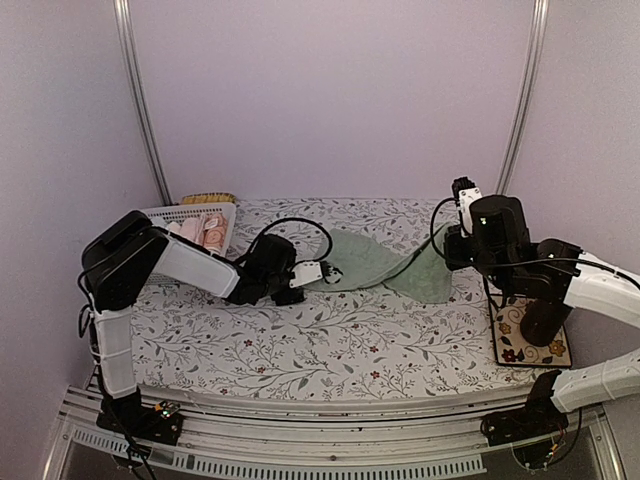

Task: Roll the towels
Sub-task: Pick up the towel from the center of the board, then flatten out the towel at the center of the board.

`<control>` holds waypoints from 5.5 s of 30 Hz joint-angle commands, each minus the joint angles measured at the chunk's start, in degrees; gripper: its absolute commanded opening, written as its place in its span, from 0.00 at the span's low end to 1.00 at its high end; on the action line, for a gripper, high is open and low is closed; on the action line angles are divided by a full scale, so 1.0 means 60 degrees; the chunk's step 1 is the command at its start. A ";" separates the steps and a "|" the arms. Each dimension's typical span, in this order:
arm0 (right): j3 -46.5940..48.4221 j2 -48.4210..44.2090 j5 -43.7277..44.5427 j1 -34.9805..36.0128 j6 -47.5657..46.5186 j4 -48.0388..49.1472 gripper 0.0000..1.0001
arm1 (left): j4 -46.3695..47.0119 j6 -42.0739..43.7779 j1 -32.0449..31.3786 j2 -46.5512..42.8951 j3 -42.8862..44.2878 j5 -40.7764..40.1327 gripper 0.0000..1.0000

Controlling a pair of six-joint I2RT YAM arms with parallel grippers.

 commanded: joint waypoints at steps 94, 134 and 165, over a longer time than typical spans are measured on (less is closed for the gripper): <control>0.0866 0.0889 -0.1519 -0.2038 -0.0597 0.0796 0.02 | -0.1358 -0.0118 0.0221 -0.0066 0.1565 0.0313 0.00; -0.0613 0.1790 -0.6899 -0.3672 0.0682 -0.1660 0.02 | -0.4287 -0.2439 -0.2316 -0.2065 -0.1185 -0.3107 0.00; -0.1047 0.2555 -0.6795 -0.2389 0.2291 -0.4059 0.02 | -0.7256 -0.3664 -0.2622 -0.2803 -0.1076 -0.1995 0.00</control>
